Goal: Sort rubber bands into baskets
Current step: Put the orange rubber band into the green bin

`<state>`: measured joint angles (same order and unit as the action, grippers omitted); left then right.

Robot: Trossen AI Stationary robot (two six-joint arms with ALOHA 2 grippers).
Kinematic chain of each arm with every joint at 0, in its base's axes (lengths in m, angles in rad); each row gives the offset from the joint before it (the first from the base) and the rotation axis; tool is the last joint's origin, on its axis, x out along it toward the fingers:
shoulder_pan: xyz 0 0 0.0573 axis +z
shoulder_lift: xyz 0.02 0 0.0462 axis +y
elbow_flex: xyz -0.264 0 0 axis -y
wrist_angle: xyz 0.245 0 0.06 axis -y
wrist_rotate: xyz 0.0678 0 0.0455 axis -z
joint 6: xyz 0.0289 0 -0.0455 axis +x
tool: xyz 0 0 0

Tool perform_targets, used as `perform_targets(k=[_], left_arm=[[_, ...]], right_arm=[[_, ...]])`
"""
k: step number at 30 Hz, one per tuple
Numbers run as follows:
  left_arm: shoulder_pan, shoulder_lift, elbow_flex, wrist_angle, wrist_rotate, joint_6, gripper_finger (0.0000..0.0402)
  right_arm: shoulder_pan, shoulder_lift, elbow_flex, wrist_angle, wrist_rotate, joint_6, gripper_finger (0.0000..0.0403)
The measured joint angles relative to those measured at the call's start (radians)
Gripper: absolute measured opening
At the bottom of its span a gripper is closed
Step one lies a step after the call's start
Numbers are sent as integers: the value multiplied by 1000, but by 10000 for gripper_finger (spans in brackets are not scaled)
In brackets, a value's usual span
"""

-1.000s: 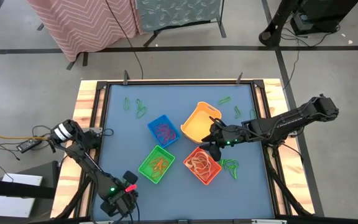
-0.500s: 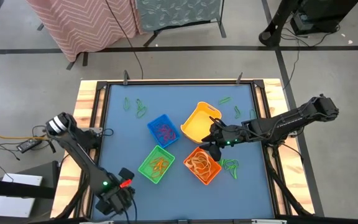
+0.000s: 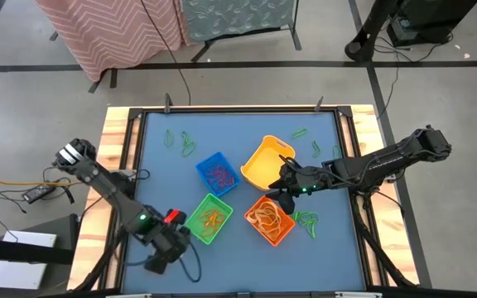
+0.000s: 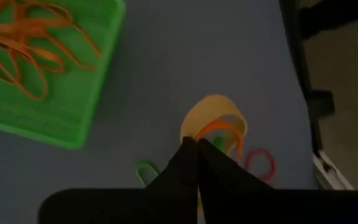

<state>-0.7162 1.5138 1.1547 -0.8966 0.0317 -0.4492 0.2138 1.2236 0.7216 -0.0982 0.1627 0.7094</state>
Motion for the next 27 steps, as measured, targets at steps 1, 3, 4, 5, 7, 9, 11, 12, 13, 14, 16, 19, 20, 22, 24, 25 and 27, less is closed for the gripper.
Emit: perform_targets(k=[1, 3, 4, 5, 7, 9, 11, 12, 13, 14, 16, 19, 20, 22, 24, 25, 27], left_arm=[[15, 4, -1, 8, 1, 2, 1], [42, 15, -1, 17, 6, 3, 1], [55, 23, -1, 15, 20, 3, 1], [67, 33, -1, 15, 42, 4, 1], [78, 57, -8, 21, 106, 7, 1], [76, 83, -24, 15, 185, 24, 2], [63, 102, -43, 19, 253, 33, 6], [57, 108, -53, 19, 267, 38, 9], [51, 114, -62, 15, 273, 39, 12], [48, 116, -70, 16, 271, 39, 15], [47, 117, -83, 22, 250, 37, 25], [59, 116, -88, 26, 221, 31, 46], [64, 116, -88, 30, 212, 33, 54], [77, 116, -88, 28, 187, 50, 72], [92, 116, -88, -9, 145, 65, 90], [99, 116, -88, -35, 130, 76, 99], [116, 116, -97, -70, 110, 82, 114]], right_arm=[[0, 0, 0, 0, 0, 0, 216], [1, 0, 0, 0, -1, 7, 216], [1, 0, 0, 0, 0, 15, 216], [1, 0, 0, 0, -1, 21, 216], [1, 0, 0, 0, -1, 25, 216], [1, 0, 0, 0, -6, 25, 216], [1, 0, 0, -1, -7, 25, 216], [1, 0, 0, -1, -7, 25, 216], [1, 0, 0, -1, -7, 25, 216], [1, 0, 0, -1, -7, 25, 216], [1, 0, 0, -1, -7, 25, 216], [1, 0, 0, -5, -7, 24, 216], [1, 0, 0, -5, -7, 24, 216], [1, 0, 0, -5, -6, 24, 216], [1, 0, 0, -5, -3, 23, 216], [1, 0, 0, -4, -3, 23, 216], [1, 0, 0, -4, -3, 22, 216]])
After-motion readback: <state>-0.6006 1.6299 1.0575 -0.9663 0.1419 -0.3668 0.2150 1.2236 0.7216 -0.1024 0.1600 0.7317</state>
